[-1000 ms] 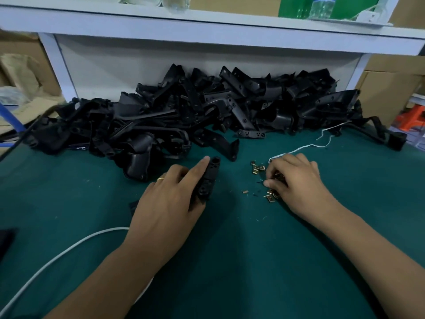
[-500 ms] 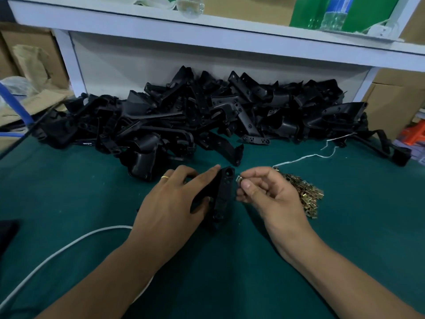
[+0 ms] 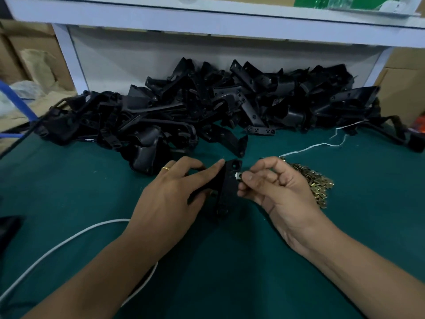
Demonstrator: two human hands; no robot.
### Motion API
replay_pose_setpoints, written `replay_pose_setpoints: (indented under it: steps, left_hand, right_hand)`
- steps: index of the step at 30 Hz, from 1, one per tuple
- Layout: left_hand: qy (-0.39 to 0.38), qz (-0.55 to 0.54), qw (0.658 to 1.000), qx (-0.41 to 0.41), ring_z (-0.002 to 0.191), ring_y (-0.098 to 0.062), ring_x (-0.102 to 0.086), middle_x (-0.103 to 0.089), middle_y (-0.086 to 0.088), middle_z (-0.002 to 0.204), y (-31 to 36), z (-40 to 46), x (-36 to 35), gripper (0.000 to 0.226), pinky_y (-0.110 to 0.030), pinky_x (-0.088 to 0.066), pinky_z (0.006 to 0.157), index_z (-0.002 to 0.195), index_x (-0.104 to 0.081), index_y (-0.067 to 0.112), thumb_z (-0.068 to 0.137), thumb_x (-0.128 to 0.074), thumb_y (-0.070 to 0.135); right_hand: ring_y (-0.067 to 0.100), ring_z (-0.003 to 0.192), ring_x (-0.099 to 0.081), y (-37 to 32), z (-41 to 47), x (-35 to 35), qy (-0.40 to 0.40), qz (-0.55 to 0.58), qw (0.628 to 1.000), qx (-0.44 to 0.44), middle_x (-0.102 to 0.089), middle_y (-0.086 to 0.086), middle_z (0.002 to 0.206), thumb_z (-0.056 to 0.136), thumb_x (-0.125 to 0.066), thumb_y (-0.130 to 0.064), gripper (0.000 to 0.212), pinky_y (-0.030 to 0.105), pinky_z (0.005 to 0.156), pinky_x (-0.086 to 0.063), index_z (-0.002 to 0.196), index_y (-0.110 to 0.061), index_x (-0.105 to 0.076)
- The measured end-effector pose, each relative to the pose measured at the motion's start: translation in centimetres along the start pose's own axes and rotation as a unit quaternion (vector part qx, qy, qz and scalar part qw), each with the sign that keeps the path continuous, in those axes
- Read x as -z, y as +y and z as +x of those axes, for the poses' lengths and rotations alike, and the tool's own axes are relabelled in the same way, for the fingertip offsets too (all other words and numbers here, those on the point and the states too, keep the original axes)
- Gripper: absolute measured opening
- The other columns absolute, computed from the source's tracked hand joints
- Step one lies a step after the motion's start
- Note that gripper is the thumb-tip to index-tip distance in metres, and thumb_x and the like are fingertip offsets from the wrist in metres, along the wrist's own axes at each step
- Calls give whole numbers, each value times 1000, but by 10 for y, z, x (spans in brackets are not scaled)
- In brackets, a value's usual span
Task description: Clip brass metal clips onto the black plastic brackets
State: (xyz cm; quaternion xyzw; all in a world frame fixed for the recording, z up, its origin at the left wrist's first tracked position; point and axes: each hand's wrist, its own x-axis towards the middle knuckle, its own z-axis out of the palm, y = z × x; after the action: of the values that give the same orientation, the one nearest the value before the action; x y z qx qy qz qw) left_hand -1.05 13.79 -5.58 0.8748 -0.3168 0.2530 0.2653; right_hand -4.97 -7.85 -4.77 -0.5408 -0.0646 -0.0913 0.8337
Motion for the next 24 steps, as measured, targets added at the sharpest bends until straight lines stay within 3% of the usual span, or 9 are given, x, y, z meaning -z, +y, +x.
replay_pose_setpoints:
  steps: [4, 8, 10, 12, 15, 18, 22, 24]
  left_hand:
    - [4, 28, 1000, -6, 98, -17, -52, -58, 10, 121, 4, 0, -3, 65, -40, -57, 65, 146, -55, 40, 91, -72, 11]
    - [12, 66, 998, -13, 91, -20, -50, -60, 6, 116, 10, -2, -7, 61, -40, -55, 57, 141, -61, 34, 89, -70, 3]
    - [12, 81, 997, -10, 90, -21, -51, -60, 5, 114, 11, -3, -6, 63, -38, -54, 55, 141, -62, 34, 87, -73, 4]
    - [4, 93, 996, 0, 91, -19, -53, -58, 7, 113, 13, -2, -6, 66, -34, -52, 54, 146, -56, 38, 87, -73, 15]
    - [1, 91, 995, 29, 95, -18, -54, -55, 9, 112, 13, -2, -6, 68, -30, -49, 55, 150, -47, 43, 87, -69, 29]
    - [13, 71, 994, 81, 101, -21, -55, -56, 9, 115, 6, 0, -2, 65, -36, -52, 60, 153, -41, 47, 91, -60, 39]
    - [17, 68, 990, 126, 99, -25, -57, -56, 8, 112, 1, 0, 3, 61, -41, -54, 61, 151, -44, 46, 92, -57, 43]
    - [13, 69, 988, 141, 100, -22, -57, -56, 10, 112, 2, 0, 3, 61, -39, -54, 62, 150, -44, 47, 91, -60, 42]
  right_hand:
    - [24, 73, -69, 3, -4, -3, 24, -6, 1000, 1, -68, 9, 71, 75, -82, -7, 21, 35, 70, -60, 89, -9, -67]
    - [22, 67, -68, 4, -9, -5, 48, -93, 994, 19, -70, 11, 73, 72, -85, -13, 18, 30, 67, -58, 84, -13, -70]
    - [18, 65, -69, 2, -9, -6, 57, -161, 985, 32, -74, 13, 75, 75, -85, -9, 21, 24, 64, -57, 88, -11, -69]
    - [14, 67, -71, -4, -8, -5, 44, -233, 971, 32, -78, 7, 80, 78, -87, -20, 29, 26, 67, -57, 100, -17, -69]
    - [5, 74, -69, -18, 1, 10, 54, -416, 902, 102, -78, -9, 85, 92, -76, -42, 15, 24, 72, -53, 99, -33, -67]
    - [8, 90, -58, -33, 14, 42, 135, -585, 779, 183, -70, -13, 90, 99, -67, -28, 6, 30, 83, -47, 97, -29, -73]
    - [18, 107, -46, -28, 20, 72, 113, -729, 667, 105, -64, -13, 111, 98, -69, -24, 21, 40, 98, -42, 114, -34, -77]
    - [19, 107, -44, -22, 21, 70, 88, -743, 656, 100, -64, -12, 114, 97, -69, -26, 23, 40, 99, -40, 117, -35, -77]
